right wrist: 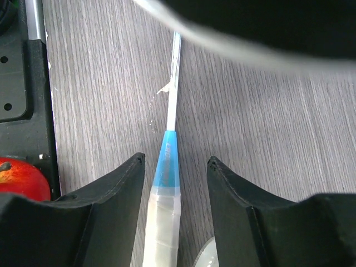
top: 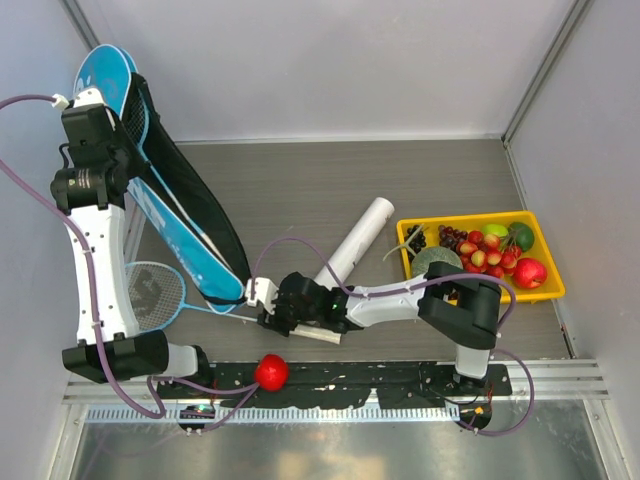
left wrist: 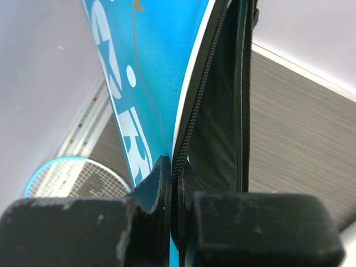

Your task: Pack up the badminton gear

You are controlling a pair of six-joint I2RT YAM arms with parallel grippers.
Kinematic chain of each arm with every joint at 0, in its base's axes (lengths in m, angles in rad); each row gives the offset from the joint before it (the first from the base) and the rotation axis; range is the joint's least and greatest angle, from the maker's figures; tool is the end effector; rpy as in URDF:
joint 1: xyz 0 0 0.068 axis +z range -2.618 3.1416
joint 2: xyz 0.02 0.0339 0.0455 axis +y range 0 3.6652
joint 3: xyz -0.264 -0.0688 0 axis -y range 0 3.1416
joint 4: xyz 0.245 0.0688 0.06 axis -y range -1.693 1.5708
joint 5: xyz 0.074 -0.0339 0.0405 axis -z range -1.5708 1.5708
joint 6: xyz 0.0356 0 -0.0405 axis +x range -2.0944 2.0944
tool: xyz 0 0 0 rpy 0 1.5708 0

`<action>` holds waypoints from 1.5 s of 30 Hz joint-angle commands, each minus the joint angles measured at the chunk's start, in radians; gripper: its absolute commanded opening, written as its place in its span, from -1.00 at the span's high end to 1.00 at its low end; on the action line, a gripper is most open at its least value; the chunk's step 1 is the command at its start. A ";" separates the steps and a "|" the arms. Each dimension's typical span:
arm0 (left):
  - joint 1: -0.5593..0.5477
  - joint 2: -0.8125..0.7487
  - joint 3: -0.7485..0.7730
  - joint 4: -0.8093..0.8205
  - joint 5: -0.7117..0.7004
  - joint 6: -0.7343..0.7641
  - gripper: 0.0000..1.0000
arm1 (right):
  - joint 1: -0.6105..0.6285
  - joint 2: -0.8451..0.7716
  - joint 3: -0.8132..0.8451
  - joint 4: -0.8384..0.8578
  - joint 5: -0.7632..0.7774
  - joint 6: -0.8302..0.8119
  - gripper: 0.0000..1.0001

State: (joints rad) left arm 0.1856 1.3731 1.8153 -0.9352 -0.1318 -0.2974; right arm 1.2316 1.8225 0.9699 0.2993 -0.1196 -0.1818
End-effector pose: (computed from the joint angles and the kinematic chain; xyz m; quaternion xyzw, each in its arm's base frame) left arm 0.2549 0.0526 0.4797 -0.2376 0.8235 0.0278 0.5144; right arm 0.1242 0.3646 0.1667 -0.5882 0.6441 0.2888 0.3946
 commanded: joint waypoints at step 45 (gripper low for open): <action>0.005 -0.043 -0.113 0.223 -0.175 0.124 1.00 | 0.052 0.086 0.139 -0.066 0.110 -0.061 0.82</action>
State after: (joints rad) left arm 0.1856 1.3617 1.6840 -0.8257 -0.2817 -0.1741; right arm 1.2736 1.9530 1.0756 0.2325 -0.0193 -0.2306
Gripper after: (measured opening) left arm 0.054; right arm 0.257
